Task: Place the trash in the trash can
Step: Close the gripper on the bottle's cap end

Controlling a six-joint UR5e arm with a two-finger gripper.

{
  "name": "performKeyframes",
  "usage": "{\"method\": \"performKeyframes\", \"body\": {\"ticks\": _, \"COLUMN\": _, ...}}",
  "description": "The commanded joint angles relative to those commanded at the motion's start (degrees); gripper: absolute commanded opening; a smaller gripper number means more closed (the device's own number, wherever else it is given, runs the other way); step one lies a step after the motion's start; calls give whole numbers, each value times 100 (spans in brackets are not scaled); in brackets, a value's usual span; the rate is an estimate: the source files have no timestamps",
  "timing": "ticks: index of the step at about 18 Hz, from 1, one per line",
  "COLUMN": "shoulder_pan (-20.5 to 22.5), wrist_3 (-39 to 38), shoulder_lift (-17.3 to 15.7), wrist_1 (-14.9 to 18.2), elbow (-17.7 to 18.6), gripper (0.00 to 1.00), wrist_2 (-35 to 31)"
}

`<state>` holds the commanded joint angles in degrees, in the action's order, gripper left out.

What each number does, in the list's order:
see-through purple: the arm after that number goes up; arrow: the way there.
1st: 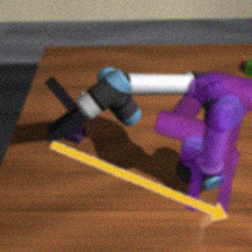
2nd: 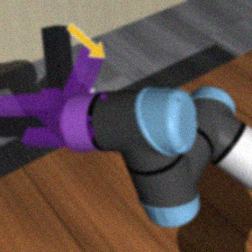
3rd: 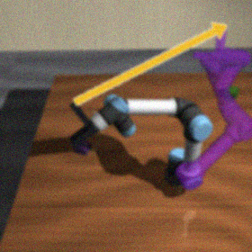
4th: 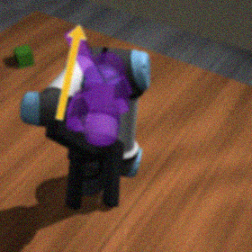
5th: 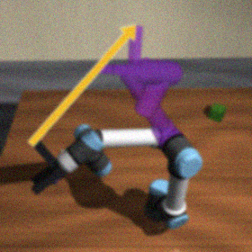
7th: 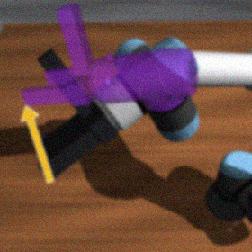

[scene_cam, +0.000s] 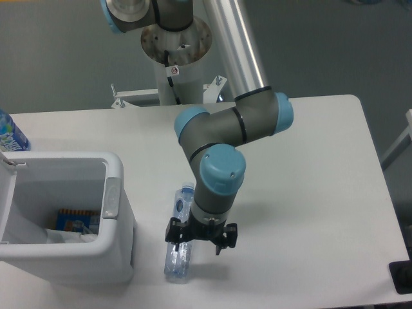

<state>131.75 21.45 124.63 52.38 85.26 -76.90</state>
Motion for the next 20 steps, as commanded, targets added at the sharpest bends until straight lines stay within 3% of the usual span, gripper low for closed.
{"method": "performKeyframes", "body": {"ticks": 4, "shoulder_pan": -150, "wrist_3": -26, "shoulder_lift": 106, "wrist_1": -193, "elbow": -9, "gripper": 100, "wrist_2": -70}}
{"method": "performKeyframes", "body": {"ticks": 20, "shoulder_pan": -325, "wrist_3": -175, "shoulder_lift": 466, "wrist_1": -352, "elbow": -158, "gripper": 100, "wrist_2": -491}}
